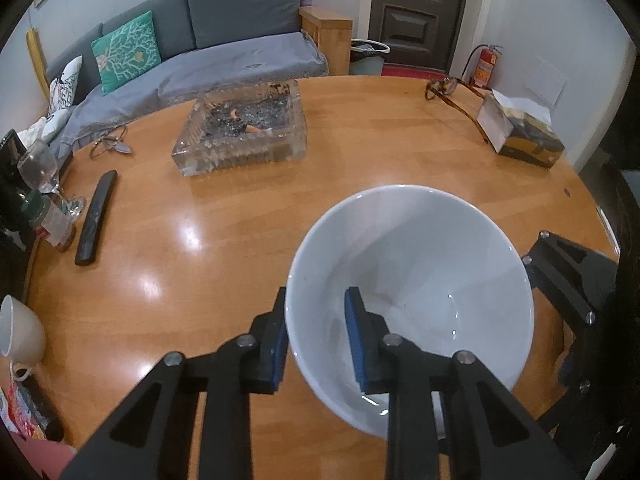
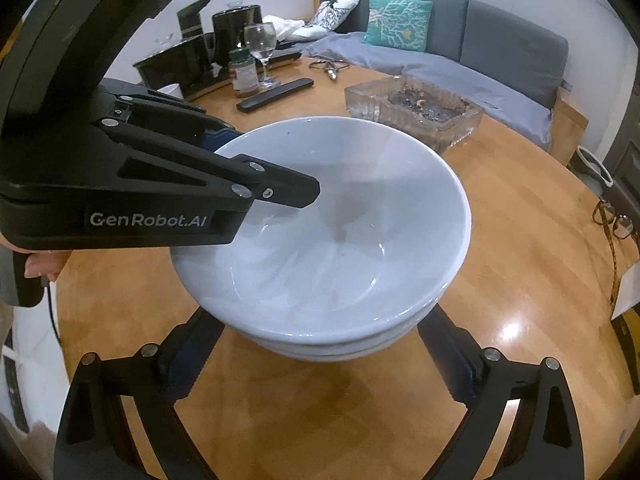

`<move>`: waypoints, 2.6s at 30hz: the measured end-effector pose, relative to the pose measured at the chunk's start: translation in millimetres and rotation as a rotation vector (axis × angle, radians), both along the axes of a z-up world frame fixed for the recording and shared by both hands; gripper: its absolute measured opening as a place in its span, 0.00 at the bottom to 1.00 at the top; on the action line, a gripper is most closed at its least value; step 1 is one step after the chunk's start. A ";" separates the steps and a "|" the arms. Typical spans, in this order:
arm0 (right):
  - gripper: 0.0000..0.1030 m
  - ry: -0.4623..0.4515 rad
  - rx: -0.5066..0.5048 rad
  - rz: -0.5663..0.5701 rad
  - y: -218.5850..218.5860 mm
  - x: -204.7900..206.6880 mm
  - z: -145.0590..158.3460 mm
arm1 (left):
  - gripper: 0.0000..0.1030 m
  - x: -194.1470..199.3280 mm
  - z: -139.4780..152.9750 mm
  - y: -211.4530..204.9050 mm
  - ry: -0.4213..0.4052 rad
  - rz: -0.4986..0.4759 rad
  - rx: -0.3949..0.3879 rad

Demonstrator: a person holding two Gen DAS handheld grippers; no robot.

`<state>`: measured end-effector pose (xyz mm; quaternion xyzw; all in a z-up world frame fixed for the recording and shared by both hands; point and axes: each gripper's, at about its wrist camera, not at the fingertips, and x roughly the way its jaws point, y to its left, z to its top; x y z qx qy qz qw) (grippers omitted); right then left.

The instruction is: Organize plates and bowls

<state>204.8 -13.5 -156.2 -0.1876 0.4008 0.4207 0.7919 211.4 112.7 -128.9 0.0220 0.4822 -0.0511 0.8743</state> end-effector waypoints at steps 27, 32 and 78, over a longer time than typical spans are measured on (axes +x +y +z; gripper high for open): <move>0.92 0.025 0.064 -0.092 -68.7 -102.6 -11.8 | 0.22 -78.4 -7.3 -27.5 0.069 -0.108 -0.129; 0.91 -0.006 0.068 -0.106 -68.7 -104.8 -12.8 | 0.22 -74.5 -9.8 -27.0 0.074 -0.120 -0.145; 0.94 -0.079 0.056 -0.064 -45.7 -100.7 -19.7 | 0.22 -80.3 -2.8 -35.8 0.032 -0.131 -0.122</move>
